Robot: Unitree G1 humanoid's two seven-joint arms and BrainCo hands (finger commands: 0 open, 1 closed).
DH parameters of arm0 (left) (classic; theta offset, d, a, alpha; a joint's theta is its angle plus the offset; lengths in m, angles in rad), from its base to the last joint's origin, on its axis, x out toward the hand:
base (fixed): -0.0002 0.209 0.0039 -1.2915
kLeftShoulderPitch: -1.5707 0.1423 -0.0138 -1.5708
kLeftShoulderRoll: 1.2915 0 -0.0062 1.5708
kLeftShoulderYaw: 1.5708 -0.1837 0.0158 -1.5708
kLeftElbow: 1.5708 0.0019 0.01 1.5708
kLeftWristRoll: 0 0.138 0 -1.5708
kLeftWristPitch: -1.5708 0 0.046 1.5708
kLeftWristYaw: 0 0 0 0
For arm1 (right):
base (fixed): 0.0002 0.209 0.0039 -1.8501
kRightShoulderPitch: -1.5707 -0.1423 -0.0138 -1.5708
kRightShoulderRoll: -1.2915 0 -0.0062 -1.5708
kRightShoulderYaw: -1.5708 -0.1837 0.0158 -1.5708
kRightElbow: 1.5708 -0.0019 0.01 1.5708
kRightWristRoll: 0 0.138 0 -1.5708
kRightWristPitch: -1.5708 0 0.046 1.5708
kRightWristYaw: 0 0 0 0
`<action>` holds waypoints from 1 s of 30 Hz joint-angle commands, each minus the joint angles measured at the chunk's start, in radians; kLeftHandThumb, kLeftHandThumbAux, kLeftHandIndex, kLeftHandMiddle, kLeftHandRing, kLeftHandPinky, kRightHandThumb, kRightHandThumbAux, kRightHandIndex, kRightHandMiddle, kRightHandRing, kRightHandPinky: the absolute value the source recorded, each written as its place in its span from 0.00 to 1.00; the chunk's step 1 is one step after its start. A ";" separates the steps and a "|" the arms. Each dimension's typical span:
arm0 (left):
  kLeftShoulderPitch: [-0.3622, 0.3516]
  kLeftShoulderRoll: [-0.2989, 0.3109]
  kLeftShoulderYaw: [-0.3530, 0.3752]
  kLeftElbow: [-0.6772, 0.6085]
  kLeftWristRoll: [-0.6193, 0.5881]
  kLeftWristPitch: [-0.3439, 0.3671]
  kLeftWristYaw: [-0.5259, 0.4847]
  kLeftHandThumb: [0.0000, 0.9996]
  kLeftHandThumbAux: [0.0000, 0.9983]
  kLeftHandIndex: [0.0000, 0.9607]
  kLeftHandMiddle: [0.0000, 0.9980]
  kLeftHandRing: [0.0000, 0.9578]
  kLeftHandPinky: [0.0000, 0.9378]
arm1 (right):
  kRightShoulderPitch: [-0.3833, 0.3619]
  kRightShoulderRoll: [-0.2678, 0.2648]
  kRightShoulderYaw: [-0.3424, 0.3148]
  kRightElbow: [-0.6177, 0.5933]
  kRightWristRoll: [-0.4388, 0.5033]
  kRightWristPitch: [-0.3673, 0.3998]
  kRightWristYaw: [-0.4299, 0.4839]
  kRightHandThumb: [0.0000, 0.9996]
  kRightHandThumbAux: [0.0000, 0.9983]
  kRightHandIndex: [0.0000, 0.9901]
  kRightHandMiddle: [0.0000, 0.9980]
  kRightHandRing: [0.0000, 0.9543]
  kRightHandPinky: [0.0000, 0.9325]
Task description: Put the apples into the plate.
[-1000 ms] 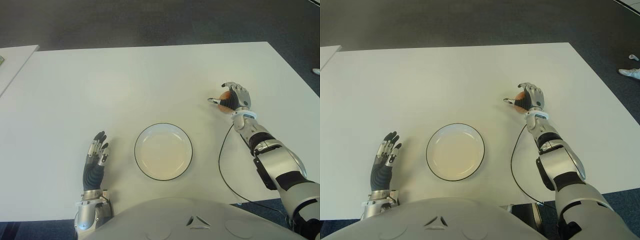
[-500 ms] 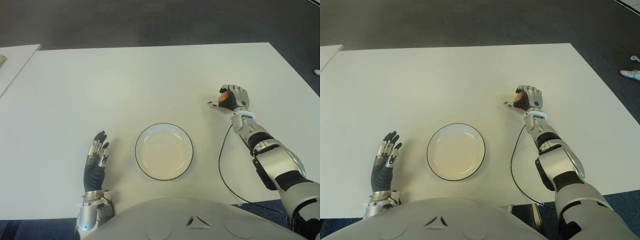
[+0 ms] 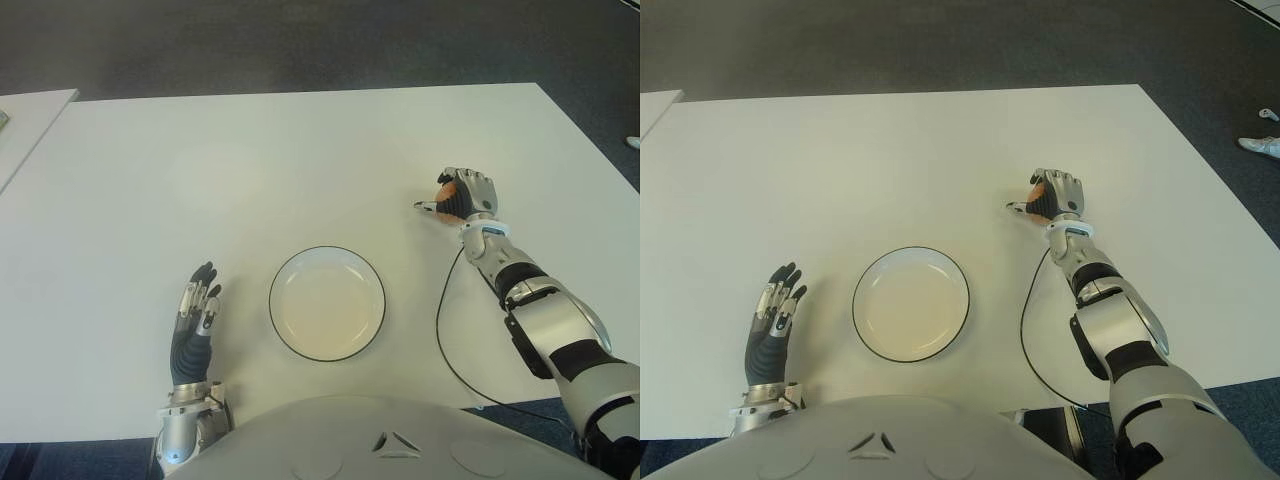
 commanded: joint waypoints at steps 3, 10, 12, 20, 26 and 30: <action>0.000 -0.011 -0.010 0.012 -0.023 -0.013 -0.015 0.06 0.33 0.00 0.00 0.00 0.02 | 0.061 0.013 0.002 0.034 0.000 -0.005 0.044 0.85 0.68 0.41 0.53 0.86 0.80; -0.009 -0.021 -0.015 0.028 -0.054 -0.038 -0.026 0.06 0.36 0.00 0.00 0.00 0.02 | 0.055 0.008 -0.003 0.033 0.003 -0.012 0.036 0.85 0.68 0.41 0.53 0.86 0.79; -0.011 -0.023 -0.016 0.031 -0.061 -0.041 -0.030 0.06 0.36 0.00 0.00 0.00 0.02 | 0.051 0.005 -0.004 0.032 0.002 -0.016 0.033 0.85 0.68 0.41 0.53 0.86 0.81; -0.019 -0.031 -0.017 0.045 -0.076 -0.056 -0.038 0.06 0.37 0.00 0.00 0.00 0.02 | 0.034 -0.012 0.000 0.021 -0.007 -0.044 0.015 0.85 0.68 0.41 0.54 0.87 0.82; -0.034 -0.033 -0.018 0.065 -0.096 -0.081 -0.048 0.05 0.36 0.00 0.00 0.00 0.03 | 0.016 -0.032 0.015 0.010 -0.029 -0.070 -0.027 0.85 0.68 0.40 0.54 0.87 0.84; -0.046 -0.037 -0.016 0.081 -0.102 -0.089 -0.054 0.04 0.36 0.00 0.00 0.00 0.03 | -0.002 -0.049 0.018 0.001 -0.034 -0.087 -0.032 0.85 0.68 0.40 0.54 0.88 0.84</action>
